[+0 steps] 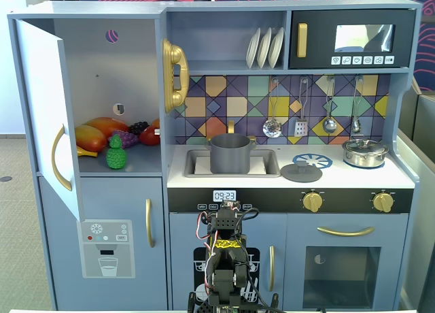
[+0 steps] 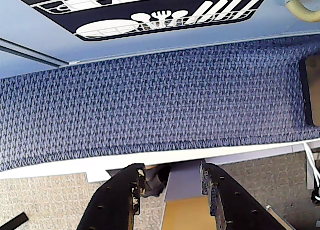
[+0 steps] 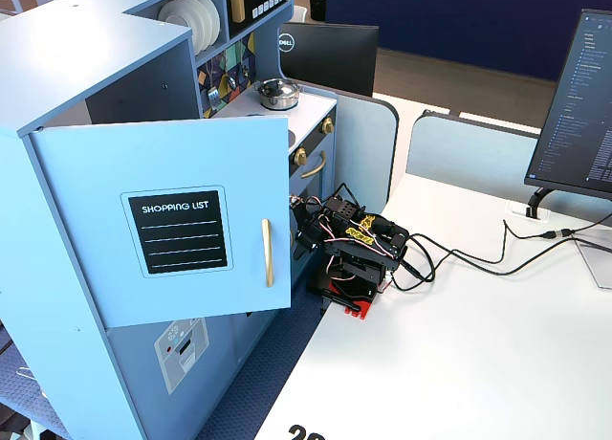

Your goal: Pick up the green pineapple from the left cabinet and place it in the gray recipient

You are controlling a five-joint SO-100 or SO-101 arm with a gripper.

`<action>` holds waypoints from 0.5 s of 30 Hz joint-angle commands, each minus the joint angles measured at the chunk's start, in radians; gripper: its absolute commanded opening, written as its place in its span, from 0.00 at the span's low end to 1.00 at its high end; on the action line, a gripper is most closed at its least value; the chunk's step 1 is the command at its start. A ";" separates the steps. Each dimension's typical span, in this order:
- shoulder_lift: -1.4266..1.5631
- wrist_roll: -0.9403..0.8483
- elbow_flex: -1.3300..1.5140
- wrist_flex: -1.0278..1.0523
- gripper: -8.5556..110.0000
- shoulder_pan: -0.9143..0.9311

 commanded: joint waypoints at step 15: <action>-0.009 0.094 -0.038 0.117 0.07 -0.161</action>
